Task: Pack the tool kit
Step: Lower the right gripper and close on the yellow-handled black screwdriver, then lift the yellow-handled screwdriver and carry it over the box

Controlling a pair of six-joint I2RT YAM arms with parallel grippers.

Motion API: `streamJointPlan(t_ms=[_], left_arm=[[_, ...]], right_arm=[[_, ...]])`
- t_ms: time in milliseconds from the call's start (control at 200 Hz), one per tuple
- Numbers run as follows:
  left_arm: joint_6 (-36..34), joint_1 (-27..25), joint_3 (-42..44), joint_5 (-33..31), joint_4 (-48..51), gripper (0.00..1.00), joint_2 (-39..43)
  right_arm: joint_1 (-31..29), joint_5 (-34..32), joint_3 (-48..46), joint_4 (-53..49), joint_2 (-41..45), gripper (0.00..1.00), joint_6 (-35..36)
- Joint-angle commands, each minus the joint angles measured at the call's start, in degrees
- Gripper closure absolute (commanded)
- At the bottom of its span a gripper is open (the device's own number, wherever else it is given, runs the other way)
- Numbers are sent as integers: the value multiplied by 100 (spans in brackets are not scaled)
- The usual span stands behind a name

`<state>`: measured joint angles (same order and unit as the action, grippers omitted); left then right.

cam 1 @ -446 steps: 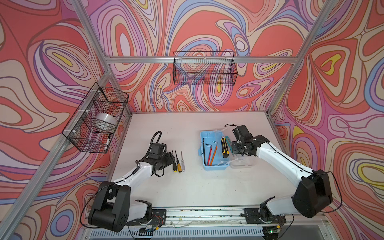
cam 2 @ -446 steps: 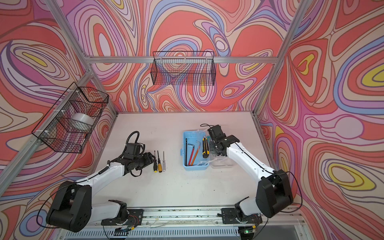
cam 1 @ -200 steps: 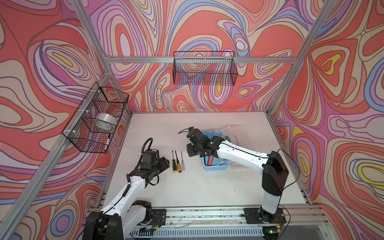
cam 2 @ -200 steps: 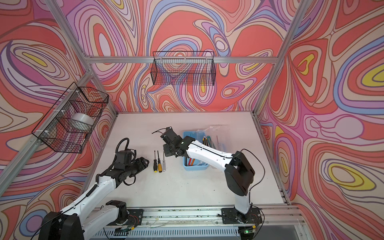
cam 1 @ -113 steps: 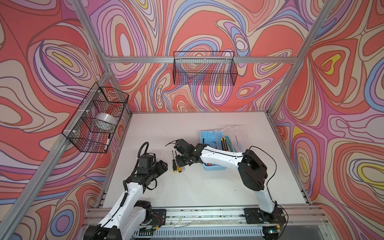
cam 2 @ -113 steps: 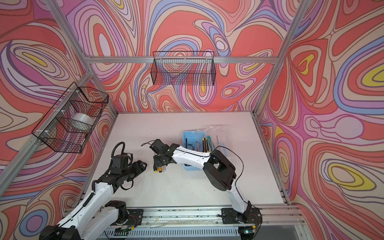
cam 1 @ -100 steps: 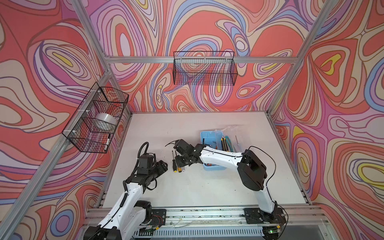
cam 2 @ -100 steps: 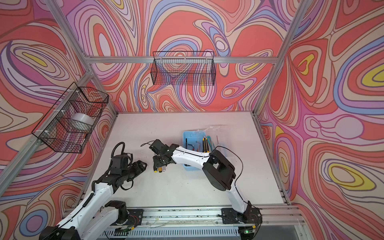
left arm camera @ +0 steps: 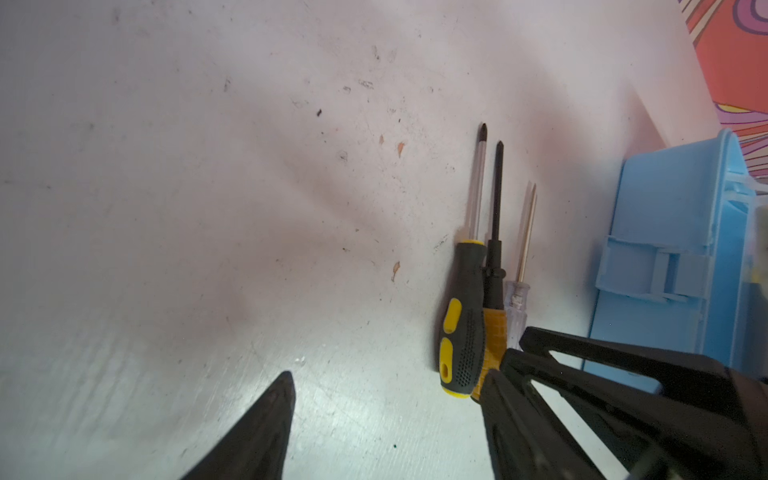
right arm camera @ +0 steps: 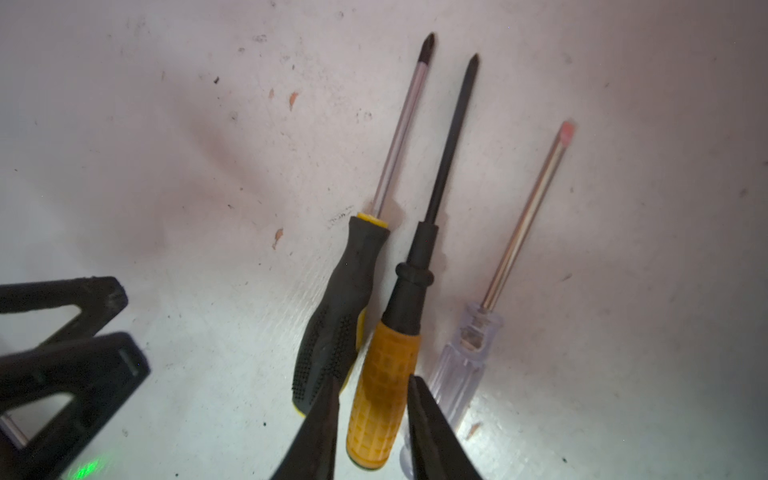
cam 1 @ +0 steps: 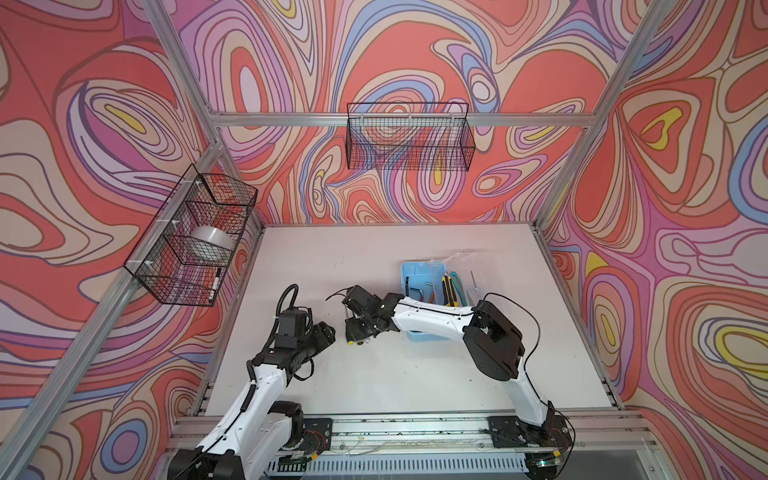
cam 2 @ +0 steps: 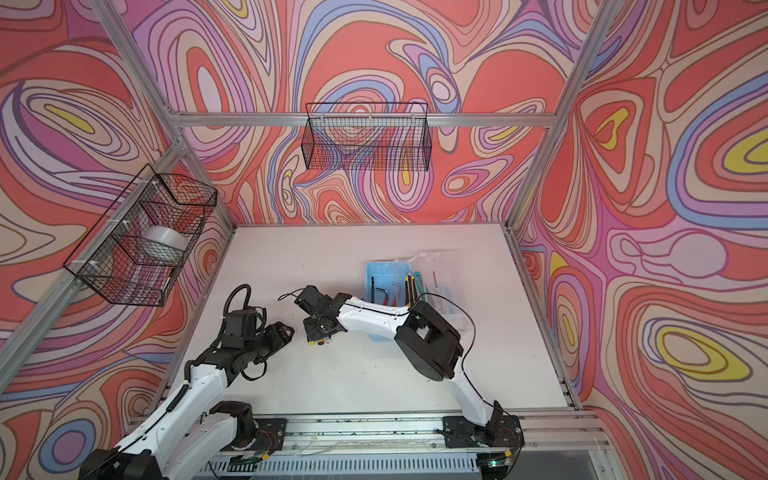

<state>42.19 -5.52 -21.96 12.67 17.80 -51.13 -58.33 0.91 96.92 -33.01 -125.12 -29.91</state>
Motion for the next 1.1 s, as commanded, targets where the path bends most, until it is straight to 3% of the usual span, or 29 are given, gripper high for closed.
streamJointPlan(t_ms=[0, 526, 846, 1041, 1097], left_arm=[[-40, 51, 120, 52, -4, 29, -61], [-31, 52, 113, 130, -312, 29, -359], [-36, 49, 54, 170, -625, 30, -618], [-38, 50, -20, 237, -854, 30, -969], [-36, 54, -57, 269, -898, 30, -1035]], right_arm=[[-34, -130, 116, -111, -216, 70, -20], [-35, -326, 477, -397, -721, 71, 48], [-31, -363, 359, -362, -503, 83, 30], [-32, -482, 248, -339, -152, 100, 64], [-33, -510, 167, -279, 4, 100, 81]])
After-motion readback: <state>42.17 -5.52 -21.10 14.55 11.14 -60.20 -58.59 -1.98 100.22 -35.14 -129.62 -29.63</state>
